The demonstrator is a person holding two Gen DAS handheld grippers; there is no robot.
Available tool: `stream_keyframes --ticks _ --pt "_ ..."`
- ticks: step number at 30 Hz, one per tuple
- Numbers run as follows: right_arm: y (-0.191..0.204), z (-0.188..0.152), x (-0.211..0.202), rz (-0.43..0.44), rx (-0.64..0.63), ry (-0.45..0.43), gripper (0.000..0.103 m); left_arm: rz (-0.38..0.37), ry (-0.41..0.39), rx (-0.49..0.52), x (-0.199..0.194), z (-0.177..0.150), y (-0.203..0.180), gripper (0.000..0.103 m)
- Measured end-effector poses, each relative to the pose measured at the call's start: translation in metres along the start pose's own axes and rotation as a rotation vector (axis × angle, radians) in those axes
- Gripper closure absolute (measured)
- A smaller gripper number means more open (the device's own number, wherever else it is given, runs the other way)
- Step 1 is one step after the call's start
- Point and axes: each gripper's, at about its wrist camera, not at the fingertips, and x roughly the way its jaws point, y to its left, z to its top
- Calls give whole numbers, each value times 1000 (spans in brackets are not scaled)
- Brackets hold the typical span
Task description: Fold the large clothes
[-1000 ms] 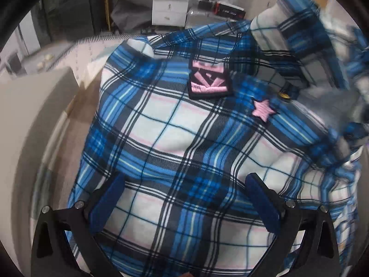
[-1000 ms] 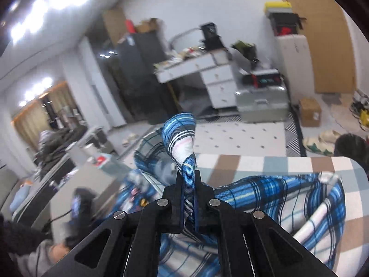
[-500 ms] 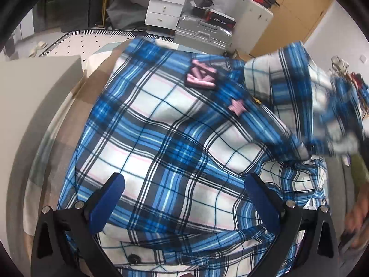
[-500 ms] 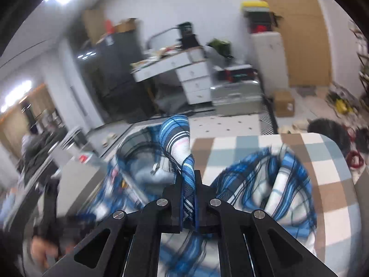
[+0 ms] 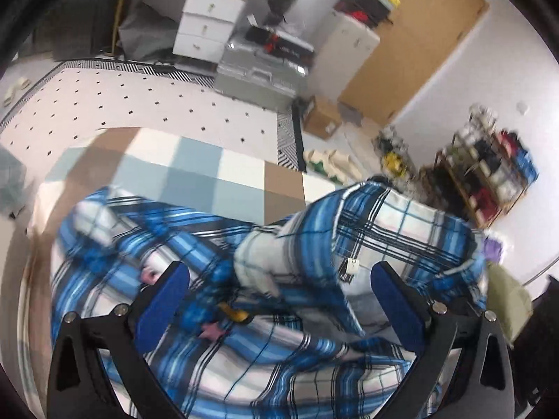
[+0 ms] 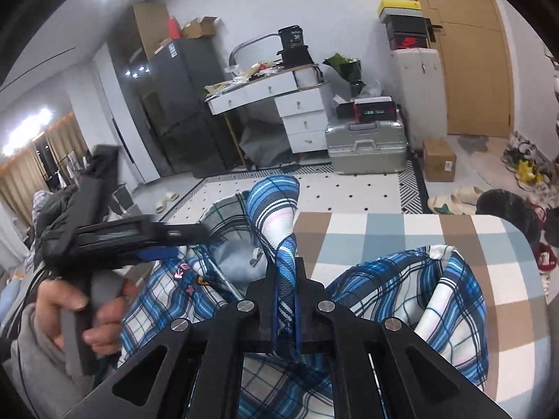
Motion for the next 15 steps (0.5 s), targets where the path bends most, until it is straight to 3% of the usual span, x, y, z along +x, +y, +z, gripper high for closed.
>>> stream_keyframes --ticks 1,2,3,10,15 --pt "0 0 0 1 -5 0 97 30 9 6 4 2 -1 42" --pt "-1 0 1 3 -7 0 97 72 18 9 13 2 -2 64" --pt "-3 1 2 8 -6 3 97 90 27 6 20 2 -1 103" --pt "-18 19 23 -98 17 -42 97 100 -201 1 -16 18 0 103" --pt "-20 24 12 -124 55 -157 97 49 -317 12 -52 14 -1 103"
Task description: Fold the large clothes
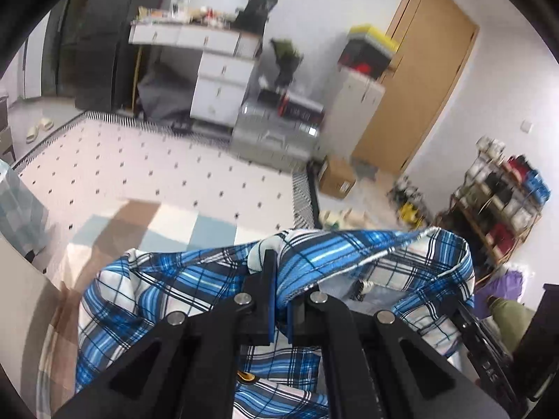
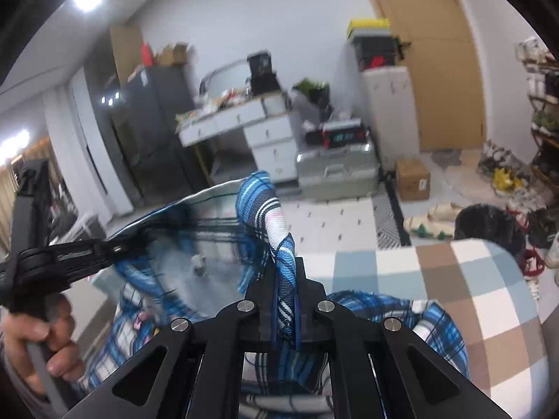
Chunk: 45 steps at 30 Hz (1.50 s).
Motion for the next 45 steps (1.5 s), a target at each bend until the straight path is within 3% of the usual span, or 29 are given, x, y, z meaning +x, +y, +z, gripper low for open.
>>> stream_keyframes --ticks 7,13,15,19,21,25,28,32,36,37,41,44,45 --pt "28 -29 -67 14 -161 -90 97 -100 -122 0 -53 -34 10 103" --pt "53 -97 -118 -34 -361 27 97 -70 -94 120 -78 -85 -2 103" --pt "57 -121 -127 -39 -413 90 97 -45 -50 146 -85 -106 1 103" --pt "60 -161 -125 -91 -492 260 96 22 150 195 -67 -143 8 103" --pt "57 -173 -121 -103 -491 332 95 40 214 215 -59 -152 11 103" --pt "53 -188 -118 -104 -482 448 77 77 296 251 -49 -155 11 102" --pt "48 -184 -134 -68 -442 458 59 65 323 300 -53 -160 3 93" --pt "30 -159 -171 -65 -319 393 45 5 296 344 -80 -158 -3 83" --pt "11 -129 -185 -104 -142 315 37 -57 201 294 -101 -135 -7 51" --pt "4 -121 -180 -99 -77 299 36 -72 174 263 -100 -125 -10 44" --pt "-20 -98 -135 -66 171 281 36 -84 106 214 -75 -105 -24 42" --pt "-26 -88 -103 -21 277 281 38 -39 184 221 -40 -116 -29 42" --pt "-27 -86 -98 -14 295 280 46 -37 217 233 -34 -123 -30 42"
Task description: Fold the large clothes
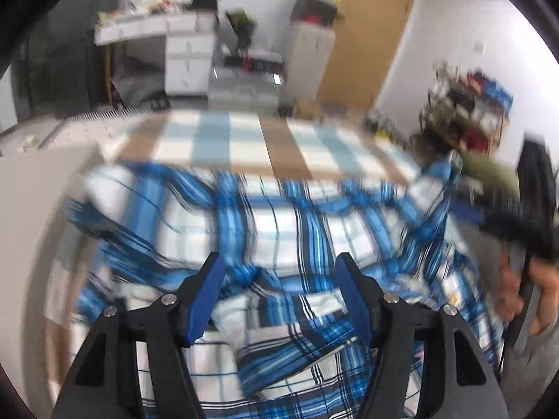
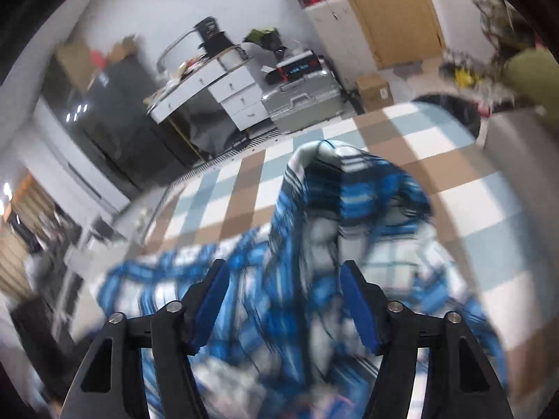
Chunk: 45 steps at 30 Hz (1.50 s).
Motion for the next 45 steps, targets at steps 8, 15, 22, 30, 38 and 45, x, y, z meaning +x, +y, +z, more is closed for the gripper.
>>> stream_keyframes --ticks 8,15,22,30,38,45 --pt "-48 -16 -26 24 157 -35 102 46 145 98 9 -46 0 42" --pt "-101 -52 -25 -107 239 112 75 29 155 110 -1 -52 1 42" --pt "-102 -31 -72 -24 276 -23 40 -18 -40 -65 -63 -10 39 42" --pt "-99 -5 -48 -64 340 -61 37 195 -21 -255 -44 28 104 35" --pt "-101 -19 -42 64 302 -20 101 0 -28 -445 -31 -10 133 103" --pt "-109 -41 -43 -115 219 28 101 39 56 -410 -24 -37 137 103"
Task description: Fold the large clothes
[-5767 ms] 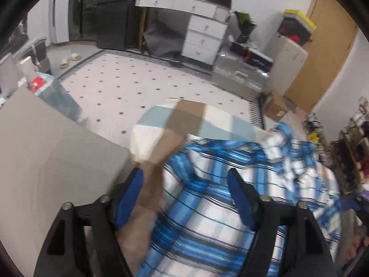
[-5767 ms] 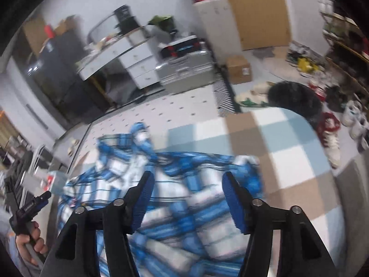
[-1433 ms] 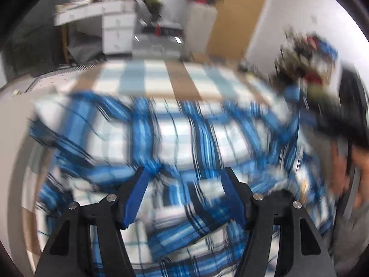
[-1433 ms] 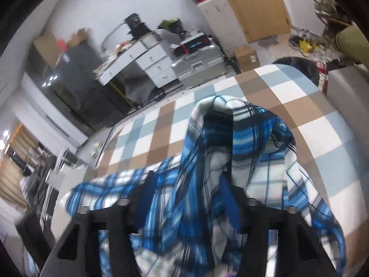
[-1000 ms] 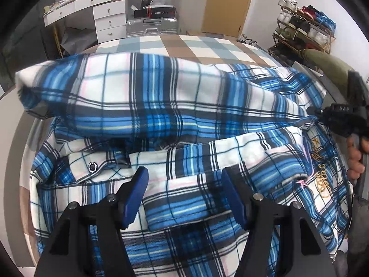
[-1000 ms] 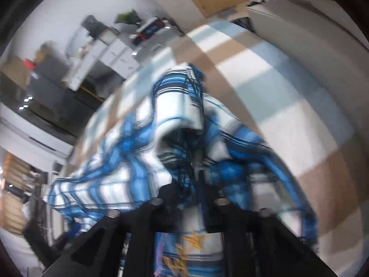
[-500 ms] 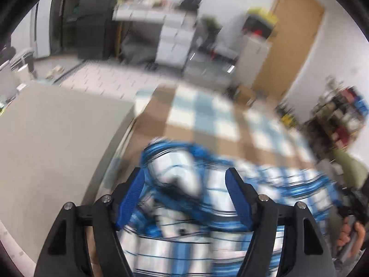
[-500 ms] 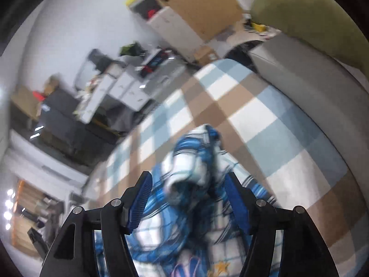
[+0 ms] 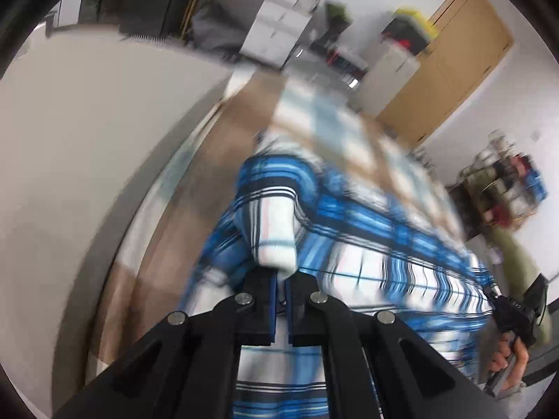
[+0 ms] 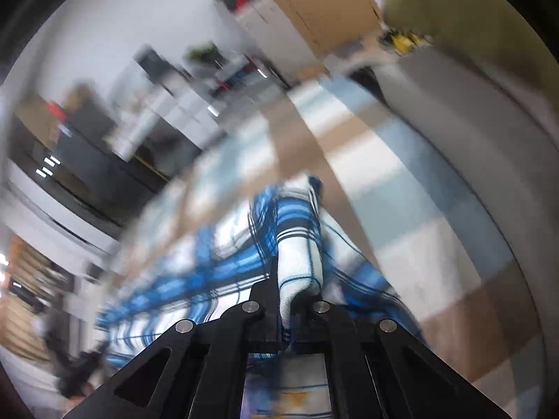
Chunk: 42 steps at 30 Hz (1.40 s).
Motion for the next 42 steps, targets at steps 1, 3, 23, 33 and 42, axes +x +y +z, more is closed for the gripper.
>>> stream_keyframes --ticks 1,3,23,33,42 --pt "-5 -2 9 -21 19 27 101 10 23 -6 9 1 2 101" --pt "-7 -5 18 -56 23 52 98 38 31 7 15 -1 1 98" --pt "59 -93 0 310 -116 279 45 -147 200 148 15 -64 -72 55" --pt "72 -86 37 247 -95 271 86 -234 117 46 -1 -65 -62 101" --pt "61 -70 -42 374 -106 133 102 -318 108 65 -32 -69 -81 101"
